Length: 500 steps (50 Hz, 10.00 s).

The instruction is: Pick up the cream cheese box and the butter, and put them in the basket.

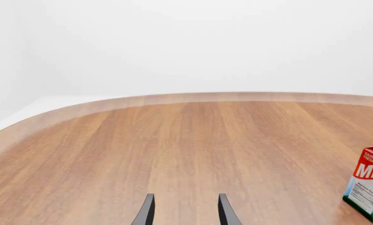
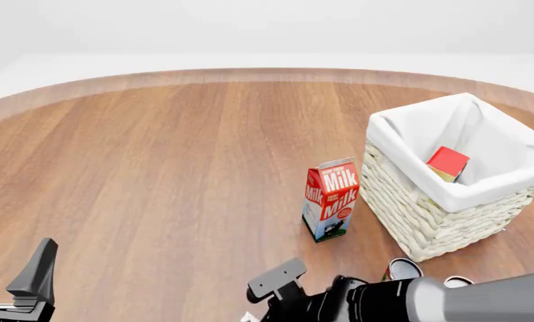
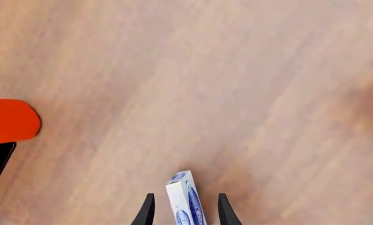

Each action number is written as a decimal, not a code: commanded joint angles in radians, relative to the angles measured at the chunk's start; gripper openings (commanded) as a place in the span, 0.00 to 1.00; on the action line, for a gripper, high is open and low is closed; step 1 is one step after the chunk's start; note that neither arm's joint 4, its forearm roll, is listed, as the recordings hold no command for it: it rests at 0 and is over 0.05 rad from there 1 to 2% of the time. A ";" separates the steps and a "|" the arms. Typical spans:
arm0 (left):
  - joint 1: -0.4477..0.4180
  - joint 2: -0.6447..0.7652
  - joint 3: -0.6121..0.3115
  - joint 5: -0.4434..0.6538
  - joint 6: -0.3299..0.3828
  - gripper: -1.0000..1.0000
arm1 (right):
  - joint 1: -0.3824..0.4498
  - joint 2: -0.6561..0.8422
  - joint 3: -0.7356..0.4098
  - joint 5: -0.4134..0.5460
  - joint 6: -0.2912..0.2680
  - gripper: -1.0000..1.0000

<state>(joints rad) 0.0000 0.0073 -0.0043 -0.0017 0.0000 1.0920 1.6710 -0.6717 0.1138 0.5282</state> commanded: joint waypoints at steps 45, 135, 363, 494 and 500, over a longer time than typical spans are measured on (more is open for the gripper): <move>0.000 0.000 0.000 0.000 0.000 1.00 | -0.041 -0.024 -0.024 0.031 -0.052 0.00; 0.000 0.000 0.000 0.000 0.000 1.00 | -0.427 -0.535 -0.580 0.560 -0.497 0.00; 0.000 0.000 0.000 0.000 0.000 1.00 | -1.116 -0.460 -0.277 0.202 -0.308 0.00; 0.000 0.000 0.000 0.000 0.000 1.00 | -0.918 -0.660 -0.505 0.436 -0.324 1.00; 0.000 0.000 0.000 0.000 0.000 1.00 | -0.834 -0.727 -0.586 0.501 -0.359 1.00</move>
<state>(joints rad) 0.0000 0.0073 -0.0043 -0.0017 0.0000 0.1543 1.0496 -1.1358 0.5029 0.2094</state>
